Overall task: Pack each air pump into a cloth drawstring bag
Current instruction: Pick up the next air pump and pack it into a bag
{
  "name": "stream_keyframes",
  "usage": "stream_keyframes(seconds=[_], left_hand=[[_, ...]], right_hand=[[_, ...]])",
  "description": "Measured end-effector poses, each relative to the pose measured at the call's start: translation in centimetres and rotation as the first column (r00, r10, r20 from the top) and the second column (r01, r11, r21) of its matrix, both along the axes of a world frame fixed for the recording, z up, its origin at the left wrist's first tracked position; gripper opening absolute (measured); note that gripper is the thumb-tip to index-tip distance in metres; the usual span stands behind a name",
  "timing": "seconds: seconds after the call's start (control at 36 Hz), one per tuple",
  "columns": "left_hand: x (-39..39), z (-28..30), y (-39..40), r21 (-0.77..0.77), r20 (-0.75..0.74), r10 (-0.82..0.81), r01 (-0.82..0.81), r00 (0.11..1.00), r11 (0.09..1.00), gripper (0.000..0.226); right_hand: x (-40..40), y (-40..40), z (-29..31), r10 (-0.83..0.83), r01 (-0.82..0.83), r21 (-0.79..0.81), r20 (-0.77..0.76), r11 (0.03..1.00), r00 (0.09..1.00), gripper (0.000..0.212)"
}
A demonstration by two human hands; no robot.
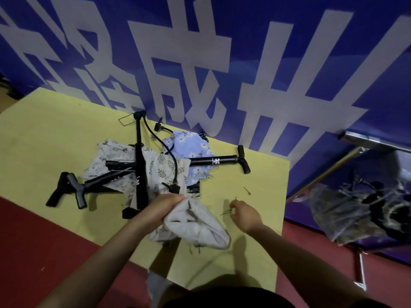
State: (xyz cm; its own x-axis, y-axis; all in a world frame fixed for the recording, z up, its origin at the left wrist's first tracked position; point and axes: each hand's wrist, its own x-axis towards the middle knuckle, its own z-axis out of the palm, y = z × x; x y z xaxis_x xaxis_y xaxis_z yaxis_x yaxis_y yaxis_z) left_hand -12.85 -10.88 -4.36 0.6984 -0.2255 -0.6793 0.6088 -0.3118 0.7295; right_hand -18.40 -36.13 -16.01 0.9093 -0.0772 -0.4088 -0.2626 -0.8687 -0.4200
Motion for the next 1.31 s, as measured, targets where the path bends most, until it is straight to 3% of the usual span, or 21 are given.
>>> stream_keyframes(seconds=[0.11, 0.25, 0.39, 0.5, 0.56, 0.64, 0.72, 0.83, 0.94, 1.06, 1.11, 1.19, 1.25, 1.31], left_hand=[[0.2, -1.1, 0.1, 0.016, -0.023, 0.07, -0.07, 0.997, 0.997, 0.022], [0.4, -1.6, 0.1, -0.001, -0.164, 0.196, -0.199, 0.967, 0.98, 0.011], [0.8, -1.5, -0.2, -0.027, -0.169, 0.191, -0.198, 0.967, 0.98, 0.008], [1.5, -2.0, 0.3, -0.029, -0.184, 0.102, -0.109, 0.978, 0.994, 0.023], [1.3, -2.0, 0.2, -0.038, -0.164, 0.091, -0.099, 0.982, 0.994, 0.015], [0.9, -2.4, -0.2, -0.087, -0.204, 0.12, -0.14, 0.972, 0.986, 0.018], [0.5, -1.9, -0.2, -0.04, -0.156, 0.121, -0.128, 0.98, 0.991, 0.015], [0.0, -1.8, -0.2, 0.005, -0.078, 0.092, -0.091, 0.993, 0.996, 0.027], [-0.5, -1.8, -0.5, -0.035, -0.13, 0.197, -0.203, 0.972, 0.979, 0.017], [-1.2, -1.6, -0.4, -0.071, -0.061, 0.193, -0.198, 0.979, 0.978, 0.03], [-1.7, -1.0, -0.4, -0.104, -0.025, 0.151, -0.153, 0.988, 0.983, 0.031], [-2.3, -0.4, -0.4, -0.146, -0.05, 0.144, -0.15, 0.988, 0.978, 0.043], [-2.6, 0.4, -0.6, -0.162, -0.057, 0.149, -0.157, 0.987, 0.974, 0.045], [-3.2, 1.6, -1.0, -0.191, -0.066, 0.152, -0.162, 0.986, 0.968, 0.044]], right_hand=[[0.6, 0.2, -0.8, 0.04, -0.04, -0.023, 0.002, 0.999, 0.999, 0.025], [0.7, 0.1, -1.8, 0.062, -0.062, 0.008, -0.015, 0.998, 0.998, 0.023], [1.0, 0.0, -2.4, 0.064, -0.064, 0.017, 0.003, 0.998, 0.998, 0.021], [1.0, 0.0, -2.8, 0.077, -0.077, 0.002, 0.017, 0.997, 0.997, 0.018], [1.0, 0.0, -2.9, 0.088, -0.088, -0.006, 0.02, 0.996, 0.996, 0.018], [1.0, 0.1, -2.7, 0.087, -0.087, -0.002, 0.013, 0.996, 0.996, 0.018], [0.9, 0.1, -2.8, 0.076, -0.076, 0.011, 0.013, 0.997, 0.997, 0.019], [0.6, 0.1, -2.7, 0.002, -0.003, 0.04, 0.03, 0.999, 1.0, 0.019], [0.3, 0.6, -2.1, -0.197, 0.185, 0.226, 0.033, 0.956, 0.98, 0.003], [-0.7, 3.1, 2.3, -0.472, 0.372, 0.593, 0.016, 0.714, 0.882, 0.018], [-1.7, 4.7, 5.2, -0.477, 0.312, 0.729, 0.023, 0.61, 0.878, 0.025], [-3.7, 7.3, 8.2, -0.351, 0.157, 0.841, 0.042, 0.518, 0.935, 0.024], [-4.2, 8.9, 8.2, -0.309, 0.1, 0.847, 0.078, 0.522, 0.948, 0.019], [-4.3, 9.9, 7.6, -0.292, 0.072, 0.807, 0.127, 0.586, 0.948, 0.017]])
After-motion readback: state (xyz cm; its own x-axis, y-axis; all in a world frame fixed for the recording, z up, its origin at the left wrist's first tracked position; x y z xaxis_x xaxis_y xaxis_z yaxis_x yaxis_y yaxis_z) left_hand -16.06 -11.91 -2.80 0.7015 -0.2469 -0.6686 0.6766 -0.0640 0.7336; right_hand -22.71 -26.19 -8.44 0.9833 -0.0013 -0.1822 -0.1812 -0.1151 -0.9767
